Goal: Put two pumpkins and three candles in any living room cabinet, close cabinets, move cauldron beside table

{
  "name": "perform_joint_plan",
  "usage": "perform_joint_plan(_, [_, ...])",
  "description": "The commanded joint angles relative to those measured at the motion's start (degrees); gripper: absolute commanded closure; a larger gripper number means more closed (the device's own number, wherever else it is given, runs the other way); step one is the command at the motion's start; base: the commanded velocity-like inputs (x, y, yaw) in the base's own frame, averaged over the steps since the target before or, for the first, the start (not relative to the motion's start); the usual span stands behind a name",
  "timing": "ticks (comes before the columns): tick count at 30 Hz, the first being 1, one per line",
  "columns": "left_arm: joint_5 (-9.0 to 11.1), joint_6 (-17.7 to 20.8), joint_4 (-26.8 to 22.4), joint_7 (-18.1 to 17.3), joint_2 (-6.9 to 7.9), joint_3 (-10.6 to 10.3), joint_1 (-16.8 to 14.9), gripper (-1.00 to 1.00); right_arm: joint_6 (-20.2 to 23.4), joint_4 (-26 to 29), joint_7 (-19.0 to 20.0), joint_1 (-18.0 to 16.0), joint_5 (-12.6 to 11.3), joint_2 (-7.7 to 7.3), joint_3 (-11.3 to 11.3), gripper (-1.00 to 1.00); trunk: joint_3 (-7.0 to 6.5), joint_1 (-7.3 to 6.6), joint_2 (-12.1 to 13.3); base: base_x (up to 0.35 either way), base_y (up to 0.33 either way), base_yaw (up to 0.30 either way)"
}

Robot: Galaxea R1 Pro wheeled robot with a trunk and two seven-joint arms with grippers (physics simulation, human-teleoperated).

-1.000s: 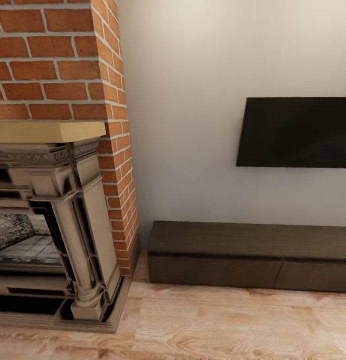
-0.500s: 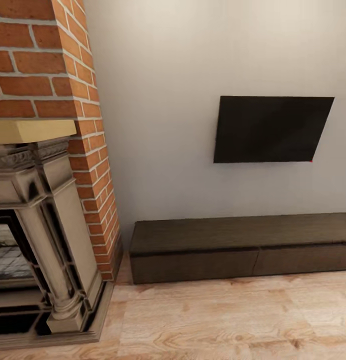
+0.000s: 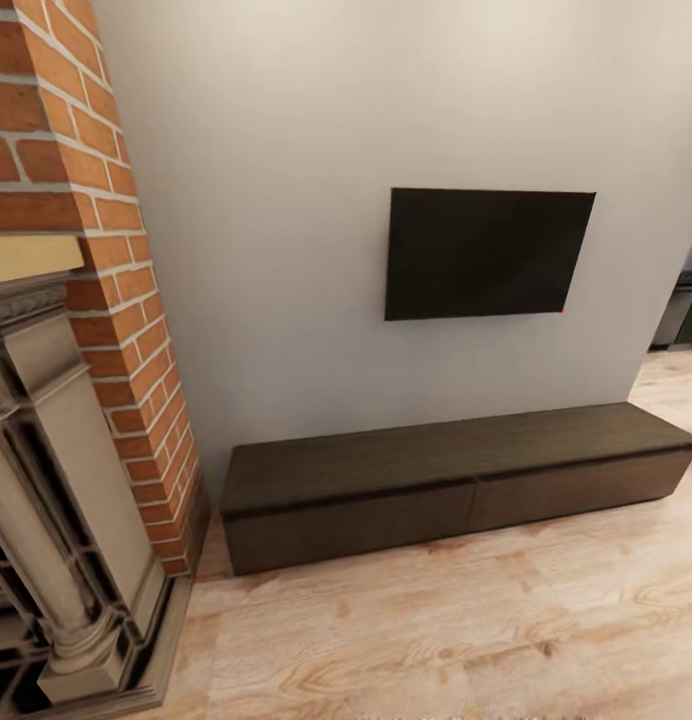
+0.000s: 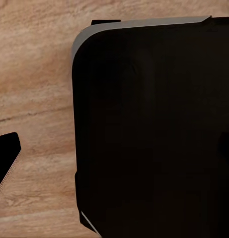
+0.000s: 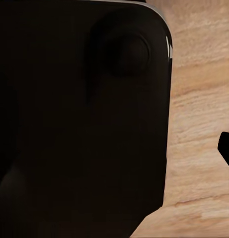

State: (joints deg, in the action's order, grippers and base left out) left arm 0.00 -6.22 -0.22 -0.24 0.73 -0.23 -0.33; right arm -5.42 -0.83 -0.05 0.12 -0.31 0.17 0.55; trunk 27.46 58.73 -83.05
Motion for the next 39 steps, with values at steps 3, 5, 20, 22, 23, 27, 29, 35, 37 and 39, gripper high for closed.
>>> perform_joint_plan(3, [0.0, -0.2, 0.0, 0.0, -0.01, 0.0, 0.0, -1.00, -0.3, -0.1, 0.0, 0.0, 0.0, 0.04, 0.1, -1.00, 0.17, 0.00, 0.0, 0.000, 0.000, -0.261])
perform_joint_plan(5, [0.0, -0.2, 0.0, 0.0, 0.00, 0.0, 0.0, -1.00, -0.3, -0.1, 0.0, 0.0, 0.0, 0.06, 0.1, -1.00, 0.26, 0.00, 0.0, 0.000, 0.000, -0.261])
perform_joint_plan(20, [0.0, -0.1, 0.1, 0.0, 0.00, 0.1, 0.0, -1.00, -0.3, -0.1, 0.0, 0.0, 0.0, 0.09, 0.0, -1.00, 0.92, 0.00, 0.0, 0.000, 0.000, -0.260])
perform_joint_plan(22, [0.2, -0.1, 0.1, 0.0, -0.01, 0.2, 0.0, -1.00, -0.3, -0.1, 0.0, 0.0, 0.0, 0.09, 0.0, -1.00, 1.01, 0.00, 0.0, 0.000, 0.000, -0.257])
perform_joint_plan(23, [0.2, -0.2, 0.1, 0.0, -0.02, 0.2, 0.0, -1.00, -0.3, -0.1, 0.0, 0.0, 0.0, 0.09, 0.0, -1.00, 1.06, 0.00, 0.0, 0.000, 0.000, -0.256])
perform_joint_plan(27, [0.1, -0.2, 0.0, 0.0, -0.02, 0.1, 0.0, -1.00, -0.3, -0.1, 0.0, 0.0, 0.0, 0.10, 0.0, -1.00, 1.25, 0.00, 0.0, 0.000, 0.000, -0.255])
perform_joint_plan(29, [0.2, -0.2, 0.0, 0.0, -0.02, 0.2, 0.0, -1.00, -0.3, -0.1, 0.0, 0.0, 0.0, 0.10, 0.0, -1.00, 1.35, 0.00, 0.0, 0.000, 0.000, -0.254])
perform_joint_plan(35, [0.1, -0.2, 0.0, -0.1, -0.03, 0.2, 0.0, -1.00, -0.3, -0.1, 0.0, 0.0, 0.0, 0.16, 0.0, -1.00, 1.63, 0.00, 0.0, 0.000, 0.000, -0.254])
perform_joint_plan(37, [0.1, -0.2, 0.0, -0.1, -0.03, 0.1, 0.0, -1.00, -0.3, -0.1, 0.0, 0.0, 0.0, 0.16, 0.0, -1.00, 1.73, 0.00, 0.0, 0.000, 0.000, -0.254])
perform_joint_plan(39, [0.0, -0.2, 0.0, -0.1, -0.03, 0.0, 0.0, -1.00, -0.3, -0.1, 0.0, 0.0, 0.0, 0.14, 0.0, -1.00, 1.82, 0.00, 0.0, 0.000, 0.000, -0.254])
